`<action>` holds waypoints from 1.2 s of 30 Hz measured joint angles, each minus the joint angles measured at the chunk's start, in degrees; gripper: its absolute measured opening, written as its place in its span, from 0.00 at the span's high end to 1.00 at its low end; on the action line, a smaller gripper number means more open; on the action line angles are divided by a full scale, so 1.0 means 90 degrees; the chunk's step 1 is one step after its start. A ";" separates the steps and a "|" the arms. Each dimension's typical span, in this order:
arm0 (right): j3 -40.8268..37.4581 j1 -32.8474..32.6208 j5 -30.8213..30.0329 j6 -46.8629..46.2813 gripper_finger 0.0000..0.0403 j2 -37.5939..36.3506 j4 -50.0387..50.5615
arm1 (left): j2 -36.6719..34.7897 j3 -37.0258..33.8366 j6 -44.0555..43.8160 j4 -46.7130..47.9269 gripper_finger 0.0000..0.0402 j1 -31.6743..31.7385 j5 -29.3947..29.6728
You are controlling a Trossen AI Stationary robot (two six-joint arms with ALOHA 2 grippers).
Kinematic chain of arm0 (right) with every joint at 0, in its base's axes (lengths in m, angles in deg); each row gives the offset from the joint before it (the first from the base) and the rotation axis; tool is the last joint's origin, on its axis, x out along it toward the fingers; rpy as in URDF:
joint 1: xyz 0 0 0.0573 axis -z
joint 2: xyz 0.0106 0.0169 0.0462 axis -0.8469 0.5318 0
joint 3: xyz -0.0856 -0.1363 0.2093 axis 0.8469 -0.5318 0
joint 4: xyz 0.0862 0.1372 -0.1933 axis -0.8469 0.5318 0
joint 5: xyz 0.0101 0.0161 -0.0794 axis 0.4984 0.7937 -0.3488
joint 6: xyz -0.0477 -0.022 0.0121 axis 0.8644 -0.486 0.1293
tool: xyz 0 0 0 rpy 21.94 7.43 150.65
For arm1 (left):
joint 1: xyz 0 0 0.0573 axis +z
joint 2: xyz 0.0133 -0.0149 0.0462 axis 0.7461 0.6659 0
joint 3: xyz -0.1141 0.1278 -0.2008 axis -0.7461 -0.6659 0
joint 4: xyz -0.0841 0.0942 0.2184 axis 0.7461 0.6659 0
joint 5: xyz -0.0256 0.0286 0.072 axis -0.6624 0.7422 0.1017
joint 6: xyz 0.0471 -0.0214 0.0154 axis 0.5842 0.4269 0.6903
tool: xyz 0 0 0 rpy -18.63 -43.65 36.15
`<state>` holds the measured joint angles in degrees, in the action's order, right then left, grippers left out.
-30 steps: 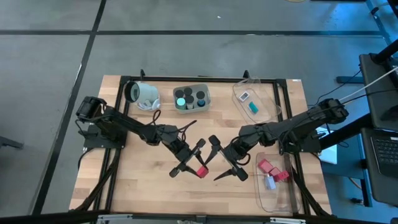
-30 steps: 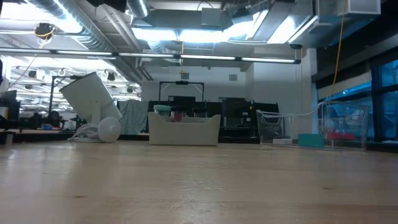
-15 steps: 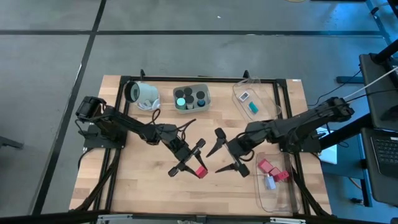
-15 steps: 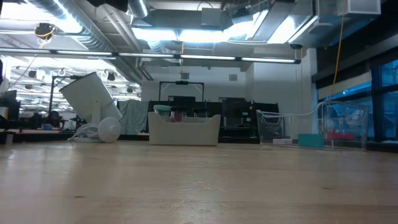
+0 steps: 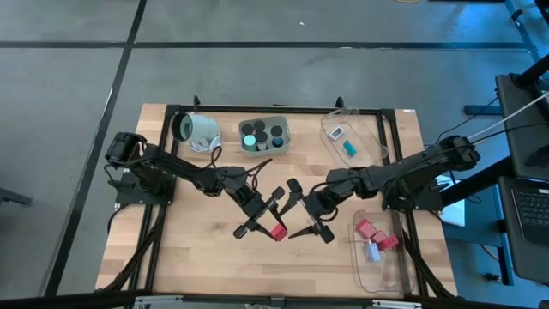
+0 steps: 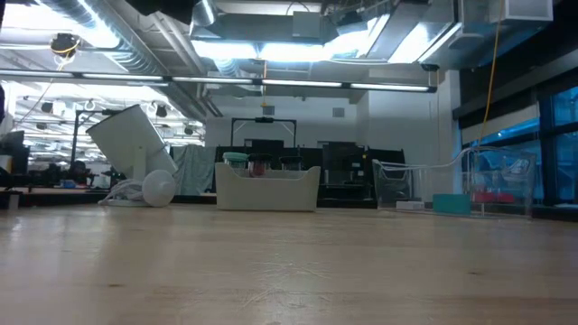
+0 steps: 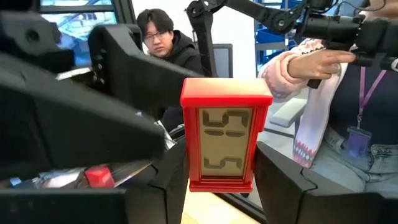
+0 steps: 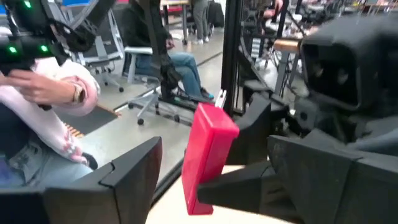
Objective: Pick & Place Office items
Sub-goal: Put the red digital clock into the top transparent bin
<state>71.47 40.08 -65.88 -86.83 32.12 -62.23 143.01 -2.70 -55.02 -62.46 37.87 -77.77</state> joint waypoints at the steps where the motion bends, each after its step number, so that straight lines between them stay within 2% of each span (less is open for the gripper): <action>1: -0.0001 0.0021 0.0035 -0.0009 0.27 0.0010 0.0038 | 0.0000 0.0000 0.0000 0.0017 0.63 0.0007 0.0000; 8: -0.0002 0.0050 0.0138 0.0012 0.27 0.0009 -0.0107 | 0.0000 0.0000 0.0191 0.0035 0.63 0.0004 -0.0019; 18: -0.0002 0.0050 0.0164 -0.0079 0.36 0.0007 -0.0166 | 0.0002 0.0000 0.0398 0.0034 0.63 0.0004 -0.0018; 36: -0.0002 0.0065 -0.0010 -0.0128 0.37 0.0007 0.0025 | 0.0002 0.0000 -0.0010 0.0036 0.63 -0.0041 -0.0055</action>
<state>71.44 40.66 -65.97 -87.98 32.18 -62.00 143.03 -2.70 -55.11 -62.14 37.49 -78.26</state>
